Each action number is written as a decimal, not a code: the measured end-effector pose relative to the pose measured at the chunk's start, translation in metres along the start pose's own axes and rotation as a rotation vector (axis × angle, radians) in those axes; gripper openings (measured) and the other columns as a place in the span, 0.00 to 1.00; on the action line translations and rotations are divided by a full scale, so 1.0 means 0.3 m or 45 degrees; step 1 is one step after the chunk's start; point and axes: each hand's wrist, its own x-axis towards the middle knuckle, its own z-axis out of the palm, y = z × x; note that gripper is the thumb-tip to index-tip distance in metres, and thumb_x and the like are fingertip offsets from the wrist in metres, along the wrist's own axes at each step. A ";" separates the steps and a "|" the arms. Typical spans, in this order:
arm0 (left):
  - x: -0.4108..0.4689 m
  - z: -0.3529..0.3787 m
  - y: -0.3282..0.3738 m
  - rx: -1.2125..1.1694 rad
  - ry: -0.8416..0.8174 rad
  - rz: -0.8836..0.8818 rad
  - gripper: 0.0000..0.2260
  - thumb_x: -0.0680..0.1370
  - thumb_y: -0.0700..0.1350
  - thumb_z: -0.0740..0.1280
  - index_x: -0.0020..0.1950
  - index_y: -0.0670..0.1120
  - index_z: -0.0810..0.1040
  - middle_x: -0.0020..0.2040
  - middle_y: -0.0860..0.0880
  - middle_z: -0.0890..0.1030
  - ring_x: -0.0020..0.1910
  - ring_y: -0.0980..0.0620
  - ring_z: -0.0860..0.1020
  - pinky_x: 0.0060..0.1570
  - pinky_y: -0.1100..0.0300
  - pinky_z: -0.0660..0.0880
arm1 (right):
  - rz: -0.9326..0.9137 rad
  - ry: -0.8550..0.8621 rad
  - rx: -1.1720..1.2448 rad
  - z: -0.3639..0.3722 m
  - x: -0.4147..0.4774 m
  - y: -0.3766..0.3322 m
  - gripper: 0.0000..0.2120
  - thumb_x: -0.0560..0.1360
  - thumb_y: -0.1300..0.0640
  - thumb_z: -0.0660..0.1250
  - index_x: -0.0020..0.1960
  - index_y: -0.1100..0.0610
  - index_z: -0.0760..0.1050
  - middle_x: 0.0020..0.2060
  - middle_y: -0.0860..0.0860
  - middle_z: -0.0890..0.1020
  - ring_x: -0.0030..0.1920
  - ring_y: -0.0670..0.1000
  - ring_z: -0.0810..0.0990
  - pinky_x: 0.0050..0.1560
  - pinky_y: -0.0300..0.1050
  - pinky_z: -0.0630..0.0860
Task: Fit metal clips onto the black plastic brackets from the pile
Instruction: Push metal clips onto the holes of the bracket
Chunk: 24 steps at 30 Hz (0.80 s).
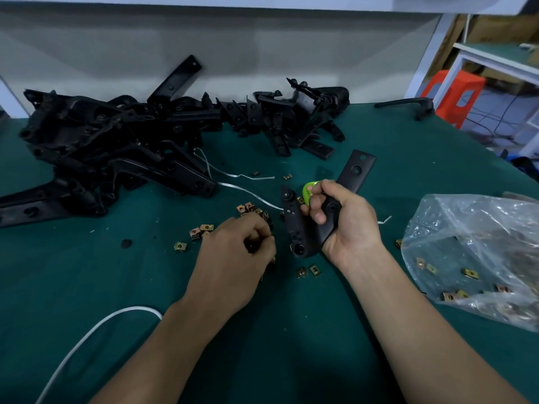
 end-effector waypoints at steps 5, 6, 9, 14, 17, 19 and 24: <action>0.003 -0.008 0.001 -0.013 0.028 -0.052 0.13 0.68 0.38 0.76 0.37 0.56 0.79 0.34 0.57 0.78 0.40 0.60 0.76 0.41 0.78 0.68 | -0.008 -0.028 -0.031 0.007 -0.013 0.007 0.06 0.78 0.62 0.65 0.43 0.62 0.75 0.29 0.57 0.68 0.24 0.50 0.64 0.35 0.44 0.79; 0.002 -0.009 0.001 -0.042 0.019 -0.075 0.13 0.68 0.37 0.75 0.38 0.56 0.79 0.35 0.57 0.79 0.38 0.60 0.76 0.39 0.77 0.69 | -0.009 -0.028 -0.036 0.007 -0.015 0.007 0.06 0.78 0.62 0.65 0.42 0.62 0.75 0.29 0.57 0.68 0.24 0.50 0.64 0.35 0.44 0.79; 0.004 -0.008 0.002 -0.082 -0.023 -0.097 0.13 0.73 0.38 0.73 0.41 0.57 0.78 0.40 0.59 0.79 0.38 0.60 0.76 0.38 0.74 0.70 | -0.009 -0.020 -0.041 0.007 -0.013 0.007 0.06 0.78 0.62 0.66 0.42 0.62 0.75 0.29 0.57 0.68 0.24 0.51 0.64 0.36 0.44 0.79; 0.012 -0.005 -0.004 -0.073 -0.017 -0.110 0.11 0.81 0.39 0.67 0.47 0.56 0.74 0.39 0.58 0.78 0.43 0.62 0.75 0.41 0.75 0.69 | -0.003 -0.071 -0.110 0.006 -0.017 0.014 0.05 0.75 0.63 0.67 0.40 0.62 0.76 0.28 0.56 0.70 0.24 0.51 0.64 0.37 0.45 0.79; 0.014 -0.009 -0.010 -0.139 0.050 -0.115 0.08 0.81 0.39 0.67 0.49 0.52 0.77 0.41 0.59 0.81 0.44 0.65 0.77 0.41 0.76 0.69 | -0.005 -0.169 -0.276 0.010 -0.028 0.017 0.03 0.74 0.67 0.68 0.41 0.63 0.78 0.28 0.56 0.73 0.24 0.50 0.66 0.37 0.44 0.79; 0.020 -0.012 -0.016 -0.190 0.075 -0.122 0.08 0.80 0.38 0.69 0.49 0.52 0.79 0.42 0.60 0.83 0.44 0.67 0.79 0.43 0.77 0.70 | 0.004 -0.219 -0.401 0.019 -0.035 0.026 0.04 0.74 0.69 0.67 0.42 0.64 0.80 0.29 0.57 0.75 0.24 0.50 0.67 0.35 0.43 0.78; 0.043 -0.021 -0.032 -0.600 0.075 -0.174 0.14 0.79 0.35 0.69 0.43 0.54 0.85 0.42 0.55 0.86 0.41 0.60 0.82 0.46 0.66 0.77 | 0.151 -0.383 -0.494 0.026 -0.056 0.016 0.09 0.76 0.70 0.67 0.45 0.63 0.85 0.30 0.57 0.78 0.26 0.48 0.72 0.35 0.43 0.78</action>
